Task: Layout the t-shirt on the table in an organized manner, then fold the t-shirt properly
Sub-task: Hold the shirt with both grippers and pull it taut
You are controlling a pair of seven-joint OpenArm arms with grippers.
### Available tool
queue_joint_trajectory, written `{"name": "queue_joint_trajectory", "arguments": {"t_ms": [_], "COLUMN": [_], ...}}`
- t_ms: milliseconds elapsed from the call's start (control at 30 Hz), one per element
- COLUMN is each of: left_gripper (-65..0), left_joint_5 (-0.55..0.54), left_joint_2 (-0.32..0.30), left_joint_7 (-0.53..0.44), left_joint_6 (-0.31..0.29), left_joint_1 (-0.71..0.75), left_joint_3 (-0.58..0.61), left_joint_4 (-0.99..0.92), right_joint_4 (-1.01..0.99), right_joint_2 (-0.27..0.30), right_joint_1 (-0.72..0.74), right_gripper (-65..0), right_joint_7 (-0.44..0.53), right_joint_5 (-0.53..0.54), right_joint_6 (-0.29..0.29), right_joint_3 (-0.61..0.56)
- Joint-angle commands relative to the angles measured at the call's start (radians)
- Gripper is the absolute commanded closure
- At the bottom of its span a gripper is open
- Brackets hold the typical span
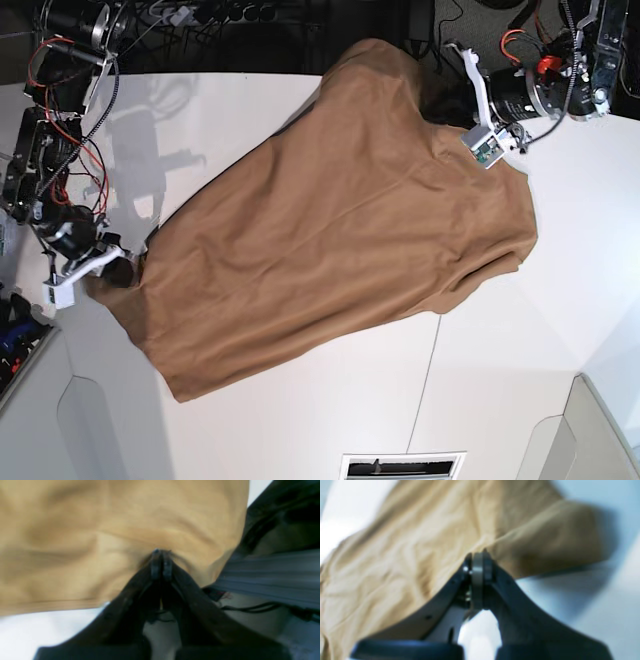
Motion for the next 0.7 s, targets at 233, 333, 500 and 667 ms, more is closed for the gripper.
{"name": "queue_joint_trajectory", "arguments": {"t_ms": [233, 333, 500, 667], "left_gripper": [0.0, 0.0, 0.0, 0.0], "left_joint_5": [0.002, 0.022, 0.021, 0.021], "left_joint_2": [-0.127, -0.127, -0.127, -0.127], "left_joint_7": [-0.072, -0.078, -0.115, -0.127], "left_joint_6": [-0.006, -0.006, -0.006, -0.006], "left_joint_1": [-0.051, -0.125, -0.283, -0.421], "left_joint_3": [-0.006, -0.006, -0.005, -0.005], "left_joint_4": [0.116, 0.081, -0.066, -0.249], "right_joint_4": [0.29, 0.357, 0.463, 0.517], "right_joint_2": [0.007, -0.024, -0.117, -0.206], "right_joint_1": [-0.233, -0.333, -0.454, -0.513], "right_gripper": [0.0, 0.0, 0.0, 0.0], "right_joint_7": [-0.045, -0.045, -0.048, -0.053], "right_joint_5": [0.107, 0.126, 0.155, 0.172], "right_joint_6": [0.011, 0.019, 0.036, 0.045], "right_joint_3": [0.029, 0.029, 0.027, 0.027]}}
